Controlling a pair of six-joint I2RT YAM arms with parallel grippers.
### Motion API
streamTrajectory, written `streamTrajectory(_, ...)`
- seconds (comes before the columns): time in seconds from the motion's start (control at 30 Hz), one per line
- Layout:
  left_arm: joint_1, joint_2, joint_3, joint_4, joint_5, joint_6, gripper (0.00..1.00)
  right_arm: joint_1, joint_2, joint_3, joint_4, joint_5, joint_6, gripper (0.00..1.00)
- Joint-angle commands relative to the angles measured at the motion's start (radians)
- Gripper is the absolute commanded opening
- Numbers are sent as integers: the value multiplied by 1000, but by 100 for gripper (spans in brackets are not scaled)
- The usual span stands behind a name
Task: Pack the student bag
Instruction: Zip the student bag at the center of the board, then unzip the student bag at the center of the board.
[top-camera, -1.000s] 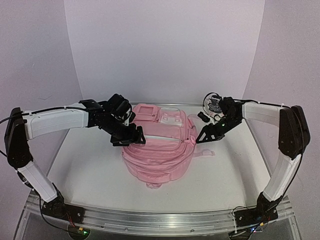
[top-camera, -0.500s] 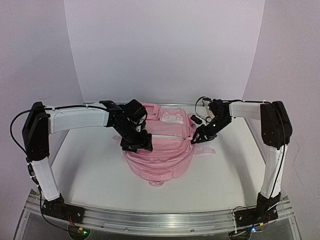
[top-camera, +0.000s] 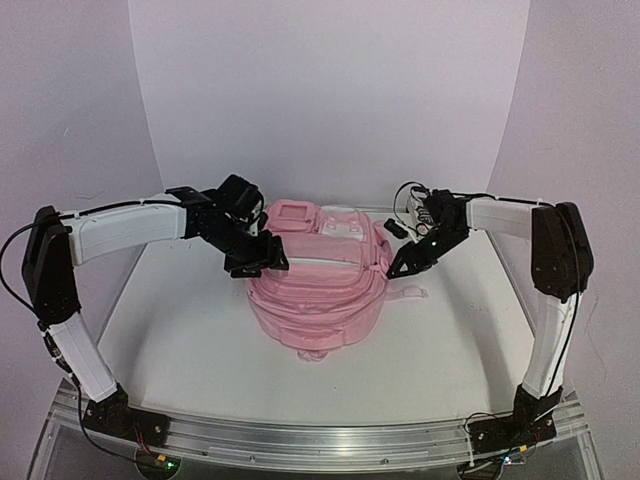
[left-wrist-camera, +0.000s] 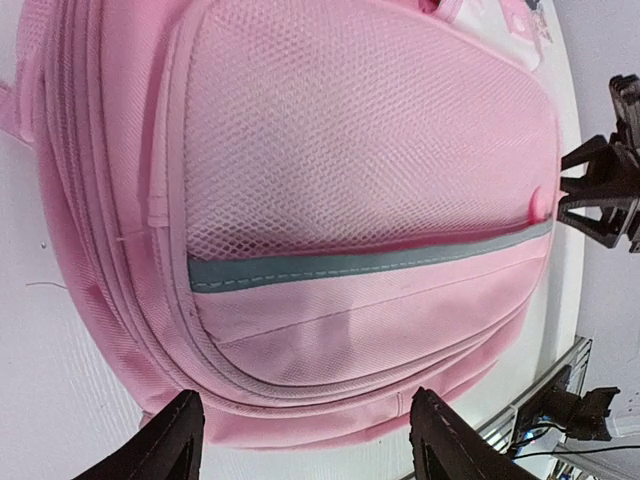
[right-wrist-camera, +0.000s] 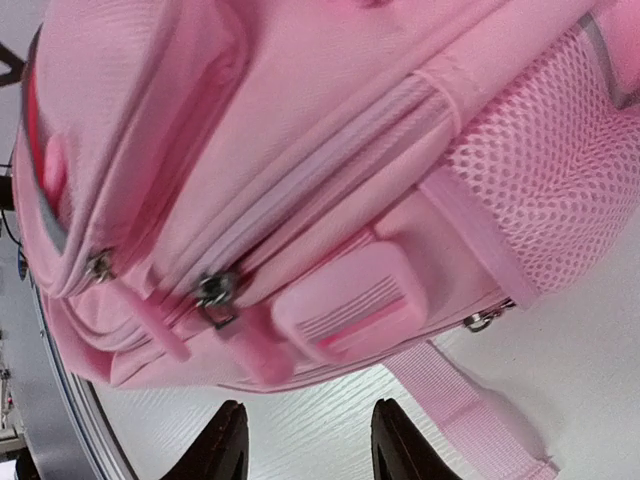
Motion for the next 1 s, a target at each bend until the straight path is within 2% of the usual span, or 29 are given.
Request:
streamTrajectory(0.0,6,-55,3,20,17,34,71,1,-90,-40,-2,-77,-109,40)
streamTrajectory(0.47,4,-19,51,14,21,49,72,76,-2,18,65,27,-142,31)
streamTrajectory(0.77,-20,44,126,-34,9,100,73,83,-38,-56,76,89,-159,2)
streamTrajectory(0.97,-21,54,137,-30,8,112,73,84,-92,-92,81,107,-150,0)
